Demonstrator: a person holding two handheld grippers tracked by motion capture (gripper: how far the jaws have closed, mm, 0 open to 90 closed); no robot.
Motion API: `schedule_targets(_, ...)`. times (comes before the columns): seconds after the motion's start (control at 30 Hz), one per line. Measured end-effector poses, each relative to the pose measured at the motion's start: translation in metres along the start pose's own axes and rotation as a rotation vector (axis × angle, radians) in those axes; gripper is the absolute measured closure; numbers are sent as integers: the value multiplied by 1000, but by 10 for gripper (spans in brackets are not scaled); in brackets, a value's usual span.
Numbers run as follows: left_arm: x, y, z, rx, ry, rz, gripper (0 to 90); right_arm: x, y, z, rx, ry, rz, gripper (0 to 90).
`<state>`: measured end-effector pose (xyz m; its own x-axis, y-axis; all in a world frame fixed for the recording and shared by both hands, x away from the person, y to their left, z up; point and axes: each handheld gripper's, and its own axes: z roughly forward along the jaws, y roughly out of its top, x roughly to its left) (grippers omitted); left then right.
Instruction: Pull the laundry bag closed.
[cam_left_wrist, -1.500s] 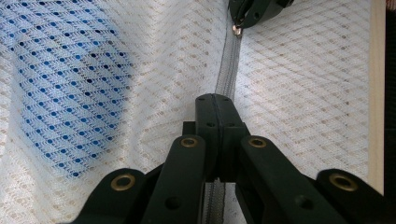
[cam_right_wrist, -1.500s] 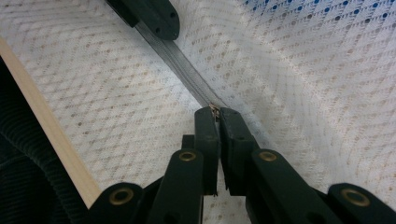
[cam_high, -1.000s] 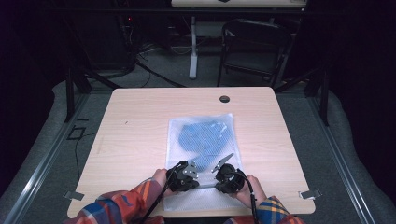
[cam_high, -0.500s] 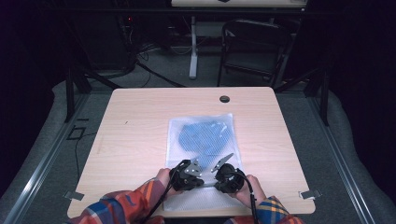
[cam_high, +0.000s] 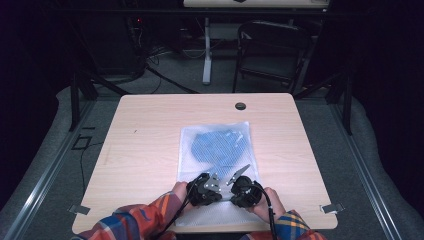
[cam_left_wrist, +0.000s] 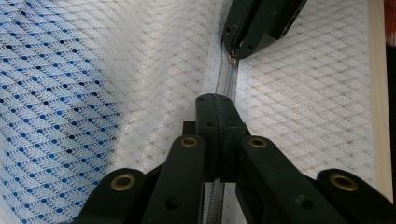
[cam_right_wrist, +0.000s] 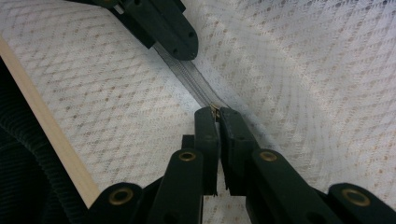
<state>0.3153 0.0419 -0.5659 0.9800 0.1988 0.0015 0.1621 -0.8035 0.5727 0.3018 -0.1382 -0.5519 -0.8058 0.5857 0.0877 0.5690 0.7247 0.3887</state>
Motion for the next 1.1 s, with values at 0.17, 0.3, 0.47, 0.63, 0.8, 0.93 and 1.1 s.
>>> schedule_targets(0.17, 0, 0, 0, -1, 1, 4, 900, 0, 0, 0, 5, -3, 5, 868)
schedule_targets(0.3, 0, 0, 0, 0, 3, 8, 900, -2, -2, 0, -10, 2, 23, 869)
schedule_targets(0.47, -1, 0, 0, 0, 0, 7, 900, -4, -3, -3, 21, -6, 10, 868)
schedule_targets(0.63, -1, 0, 0, 0, 0, 7, 900, -7, -6, -6, 23, -11, 21, 868)
schedule_targets(0.8, -1, 0, 0, -2, 1, 8, 900, -9, -9, -8, 18, -10, 27, 868)
schedule_targets(0.93, -1, 0, 0, -2, 2, 11, 900, -9, -10, -8, 19, -10, 33, 868)
schedule_targets(1.1, -1, 0, 0, -1, 1, 12, 900, -11, -12, -9, 20, -16, 36, 868)
